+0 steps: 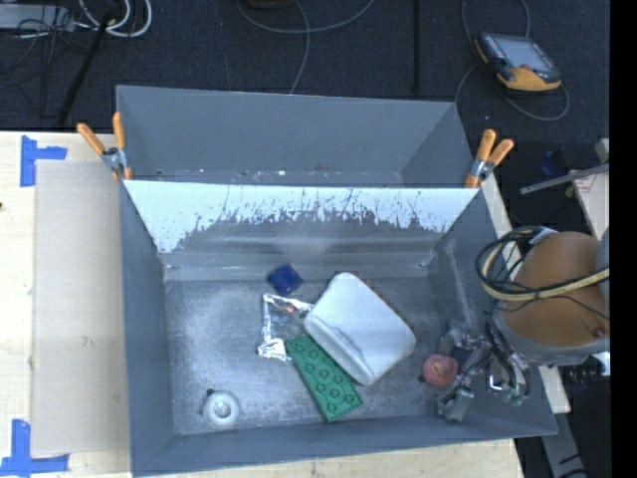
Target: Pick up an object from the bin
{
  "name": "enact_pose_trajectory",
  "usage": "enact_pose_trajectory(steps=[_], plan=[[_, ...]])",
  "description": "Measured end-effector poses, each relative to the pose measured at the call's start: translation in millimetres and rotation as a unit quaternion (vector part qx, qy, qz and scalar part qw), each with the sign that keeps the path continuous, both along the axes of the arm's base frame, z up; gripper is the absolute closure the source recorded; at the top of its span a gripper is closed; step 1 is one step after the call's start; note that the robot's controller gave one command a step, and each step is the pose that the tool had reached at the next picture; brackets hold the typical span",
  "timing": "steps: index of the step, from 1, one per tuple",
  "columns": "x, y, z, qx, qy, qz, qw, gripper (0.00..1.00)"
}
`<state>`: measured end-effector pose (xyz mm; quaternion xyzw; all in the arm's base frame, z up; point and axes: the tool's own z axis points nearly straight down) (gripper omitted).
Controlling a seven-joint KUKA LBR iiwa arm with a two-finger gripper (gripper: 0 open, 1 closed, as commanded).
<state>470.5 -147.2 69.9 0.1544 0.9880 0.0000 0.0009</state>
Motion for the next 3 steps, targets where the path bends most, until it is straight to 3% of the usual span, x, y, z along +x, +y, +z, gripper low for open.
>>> enact_pose_trajectory(steps=[1,2,3], plan=[[-0.1,0.0,0.5,0.000,-0.0002,-0.001,1.0000,1.00],[0.1,-0.2,16.7,0.000,0.0002,-0.001,1.0000,1.00],[0.7,-0.8,59.6,0.000,-0.0009,-0.002,1.0000,1.00]])
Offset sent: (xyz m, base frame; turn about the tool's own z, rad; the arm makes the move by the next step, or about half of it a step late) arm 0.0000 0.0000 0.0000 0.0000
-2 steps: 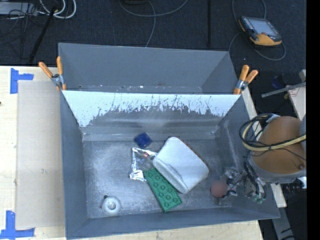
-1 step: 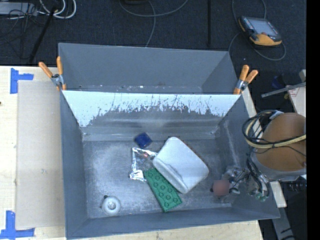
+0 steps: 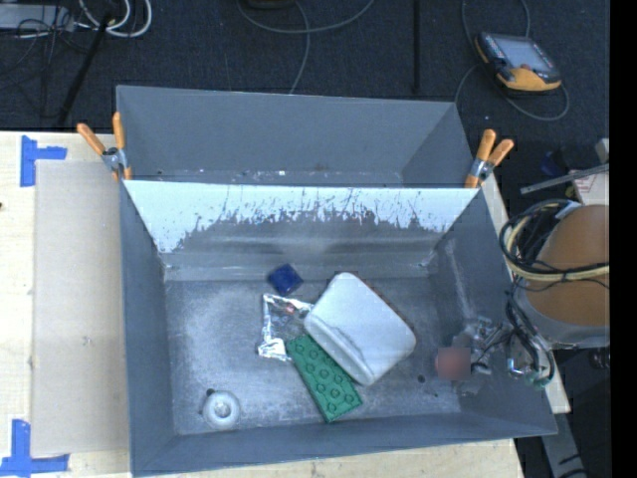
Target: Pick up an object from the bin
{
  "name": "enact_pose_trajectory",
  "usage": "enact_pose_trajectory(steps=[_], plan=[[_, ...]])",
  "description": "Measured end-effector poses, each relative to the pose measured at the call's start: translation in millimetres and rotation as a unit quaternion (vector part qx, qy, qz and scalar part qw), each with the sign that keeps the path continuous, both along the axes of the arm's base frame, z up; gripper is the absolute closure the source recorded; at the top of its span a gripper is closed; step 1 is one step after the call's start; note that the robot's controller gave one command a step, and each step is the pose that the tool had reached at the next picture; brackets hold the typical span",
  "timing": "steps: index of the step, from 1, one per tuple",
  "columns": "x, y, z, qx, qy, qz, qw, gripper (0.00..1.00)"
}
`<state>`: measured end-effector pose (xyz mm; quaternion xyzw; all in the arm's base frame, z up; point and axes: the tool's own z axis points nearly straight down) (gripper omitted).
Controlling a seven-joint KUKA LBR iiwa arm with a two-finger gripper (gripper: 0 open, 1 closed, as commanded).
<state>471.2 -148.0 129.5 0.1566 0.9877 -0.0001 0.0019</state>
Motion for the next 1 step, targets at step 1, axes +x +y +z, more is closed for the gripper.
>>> enact_pose_trajectory(steps=[1], plan=[[1.0,-0.6,44.7,0.000,-0.0002,-0.001,1.0000,1.00]])
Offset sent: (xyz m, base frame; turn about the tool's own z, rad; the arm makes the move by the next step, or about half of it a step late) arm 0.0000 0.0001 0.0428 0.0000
